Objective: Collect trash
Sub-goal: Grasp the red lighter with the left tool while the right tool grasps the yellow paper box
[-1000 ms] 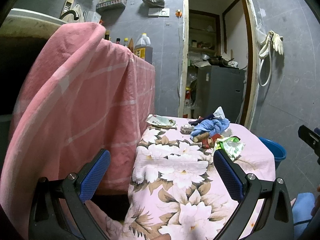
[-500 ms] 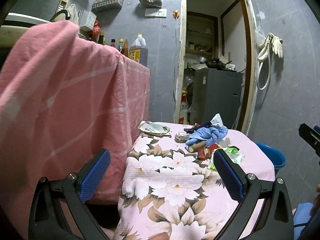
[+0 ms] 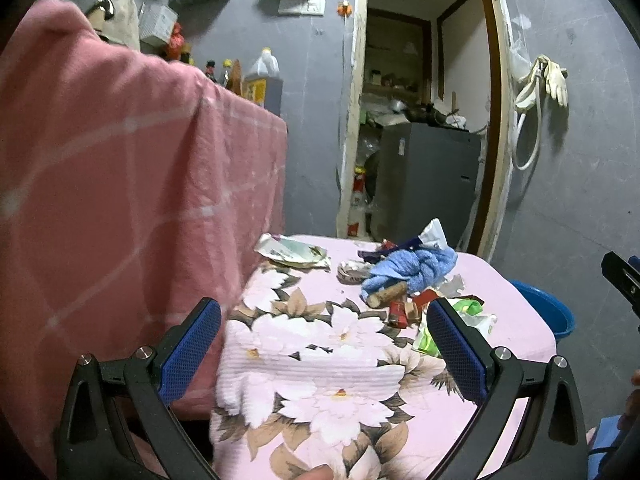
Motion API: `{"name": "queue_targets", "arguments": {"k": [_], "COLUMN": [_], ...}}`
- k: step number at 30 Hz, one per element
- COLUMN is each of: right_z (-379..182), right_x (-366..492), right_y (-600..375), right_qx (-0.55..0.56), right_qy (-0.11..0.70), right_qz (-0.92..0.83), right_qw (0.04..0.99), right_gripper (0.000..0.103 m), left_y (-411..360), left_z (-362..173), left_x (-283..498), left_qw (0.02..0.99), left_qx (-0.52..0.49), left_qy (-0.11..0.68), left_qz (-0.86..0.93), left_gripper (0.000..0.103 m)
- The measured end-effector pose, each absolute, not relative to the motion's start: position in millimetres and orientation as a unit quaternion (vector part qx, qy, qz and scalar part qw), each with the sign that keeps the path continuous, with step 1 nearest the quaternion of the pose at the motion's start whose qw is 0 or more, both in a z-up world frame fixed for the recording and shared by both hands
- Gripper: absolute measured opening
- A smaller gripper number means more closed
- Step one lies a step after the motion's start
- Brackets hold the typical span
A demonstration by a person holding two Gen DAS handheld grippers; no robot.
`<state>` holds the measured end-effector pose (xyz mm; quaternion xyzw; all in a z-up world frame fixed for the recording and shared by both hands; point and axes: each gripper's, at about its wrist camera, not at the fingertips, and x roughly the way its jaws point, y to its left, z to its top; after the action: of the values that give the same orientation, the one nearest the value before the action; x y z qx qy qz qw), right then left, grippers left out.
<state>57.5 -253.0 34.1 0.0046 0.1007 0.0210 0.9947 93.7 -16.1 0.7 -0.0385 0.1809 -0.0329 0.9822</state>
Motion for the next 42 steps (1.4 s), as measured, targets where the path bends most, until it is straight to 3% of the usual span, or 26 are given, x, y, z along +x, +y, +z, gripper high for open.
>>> {"name": "queue_targets", "arguments": {"k": [14, 17, 19, 21, 25, 27, 34, 42], "right_z": [12, 8, 4, 0, -9, -12, -22, -36], "right_x": [116, 133, 145, 156, 177, 184, 204, 221], "right_y": [-258, -264, -268, -270, -266, -263, -255, -242], "right_qx": [0.007, 0.011, 0.018, 0.021, 0.013, 0.010, 0.013, 0.023], "right_qy": [0.165, 0.184, 0.200, 0.216, 0.246, 0.259, 0.295, 0.338], "right_qz": [0.037, 0.043, 0.057, 0.067, 0.087, 0.095, 0.132, 0.169], "right_qw": [0.985, 0.982, 0.978, 0.974, 0.965, 0.961, 0.946, 0.926], "right_gripper": [0.103, 0.102, 0.095, 0.081, 0.067, 0.053, 0.044, 0.040], "left_y": [-27, -35, -41, -46, -61, -65, -68, -68], "left_z": [-9, -12, -16, -21, -30, -33, -48, -51], "left_x": [150, 162, 173, 181, 199, 206, 231, 242], "left_qw": [0.962, 0.956, 0.950, 0.945, 0.931, 0.925, 0.897, 0.886], "left_qx": [-0.042, -0.034, -0.026, -0.020, 0.004, 0.012, 0.017, 0.019], "left_qy": [0.253, 0.271, 0.288, 0.301, 0.333, 0.346, 0.407, 0.424], "left_qz": [-0.091, -0.108, -0.120, -0.130, -0.151, -0.156, -0.175, -0.187], "left_gripper": [0.100, 0.093, 0.085, 0.075, 0.059, 0.052, 0.036, 0.036]}}
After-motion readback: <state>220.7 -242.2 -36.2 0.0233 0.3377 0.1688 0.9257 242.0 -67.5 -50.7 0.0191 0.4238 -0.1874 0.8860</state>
